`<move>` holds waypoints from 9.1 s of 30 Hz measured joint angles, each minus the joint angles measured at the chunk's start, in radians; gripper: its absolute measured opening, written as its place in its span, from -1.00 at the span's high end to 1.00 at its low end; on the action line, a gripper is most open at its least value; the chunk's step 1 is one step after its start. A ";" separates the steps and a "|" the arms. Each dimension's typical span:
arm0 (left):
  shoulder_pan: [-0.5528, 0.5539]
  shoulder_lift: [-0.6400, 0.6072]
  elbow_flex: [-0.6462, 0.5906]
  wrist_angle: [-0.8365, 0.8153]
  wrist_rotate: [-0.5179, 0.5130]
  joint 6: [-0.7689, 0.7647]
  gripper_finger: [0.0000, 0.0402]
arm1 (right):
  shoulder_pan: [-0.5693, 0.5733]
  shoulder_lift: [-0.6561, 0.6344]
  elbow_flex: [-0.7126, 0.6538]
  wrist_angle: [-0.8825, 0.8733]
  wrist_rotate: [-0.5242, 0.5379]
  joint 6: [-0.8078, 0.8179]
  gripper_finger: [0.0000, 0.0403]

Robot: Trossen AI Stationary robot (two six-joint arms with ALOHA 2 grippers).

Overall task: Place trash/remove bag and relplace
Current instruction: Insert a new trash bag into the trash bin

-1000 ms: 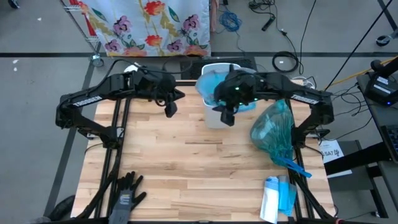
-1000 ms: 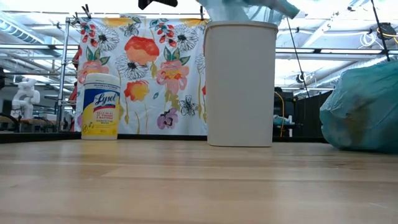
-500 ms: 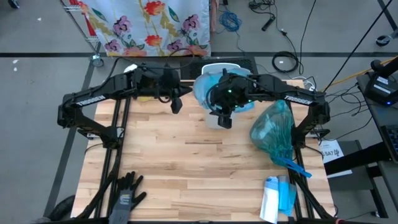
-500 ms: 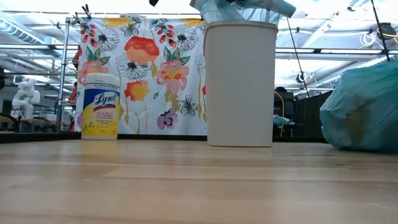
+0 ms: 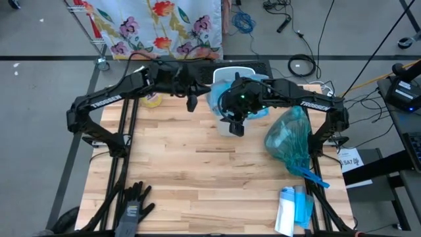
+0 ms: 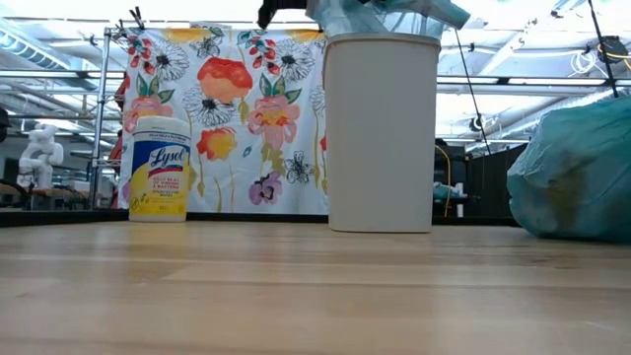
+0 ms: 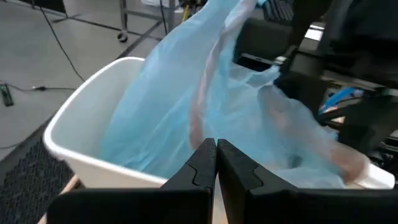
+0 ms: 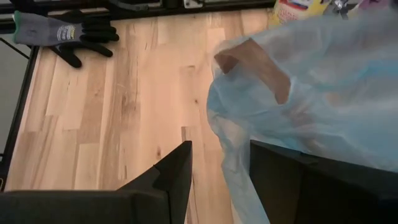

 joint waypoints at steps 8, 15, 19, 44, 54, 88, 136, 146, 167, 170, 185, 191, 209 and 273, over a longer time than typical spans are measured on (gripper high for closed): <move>0.001 0.034 0.000 0.063 0.149 0.000 0.91 | 0.000 0.000 0.000 0.007 0.002 0.002 0.30; 0.010 0.034 0.000 0.104 0.188 0.001 0.93 | 0.000 0.000 0.000 0.012 0.004 0.003 0.30; 0.029 0.048 0.001 0.092 0.180 -0.017 0.98 | 0.000 0.000 0.000 0.019 0.004 0.006 0.30; 0.103 0.036 0.000 -0.111 -0.057 -0.104 1.00 | 0.005 -0.101 0.000 -0.115 0.141 0.207 0.30; 0.103 0.036 0.000 -0.148 -0.089 -0.101 1.00 | 0.060 -0.140 0.000 -0.121 0.138 0.235 0.30; 0.074 -0.050 0.000 -0.212 -0.054 -0.166 1.00 | -0.008 -0.250 0.000 -0.059 0.425 -0.017 0.30; -0.145 -0.259 -0.487 0.274 -0.269 -0.499 1.00 | -0.487 -0.138 0.000 0.048 -0.227 -0.444 0.30; -0.151 -0.227 -0.487 0.337 -0.272 -0.539 1.00 | -0.487 -0.138 0.000 0.090 -0.187 -0.535 0.30; -0.148 -0.217 -0.487 0.335 -0.271 -0.513 1.00 | -0.552 -0.113 0.000 -0.228 -0.212 -0.444 0.69; -0.133 -0.217 -0.487 0.335 -0.270 -0.511 1.00 | -0.550 -0.114 0.000 -0.207 -0.237 -0.444 0.95; 0.059 -0.217 -0.487 0.538 -0.117 -0.435 1.00 | -0.578 -0.112 0.000 0.162 0.017 -0.141 1.00; 0.140 -0.217 -0.486 0.786 0.113 -0.418 1.00 | -0.605 -0.085 0.000 0.171 0.081 -0.018 1.00; 0.202 0.120 0.053 0.289 0.383 -0.276 1.00 | -0.546 -0.006 0.000 0.273 -0.021 0.001 1.00; 0.135 0.220 0.291 -0.198 -0.421 0.116 1.00 | -0.593 -0.014 0.000 0.548 0.055 0.069 1.00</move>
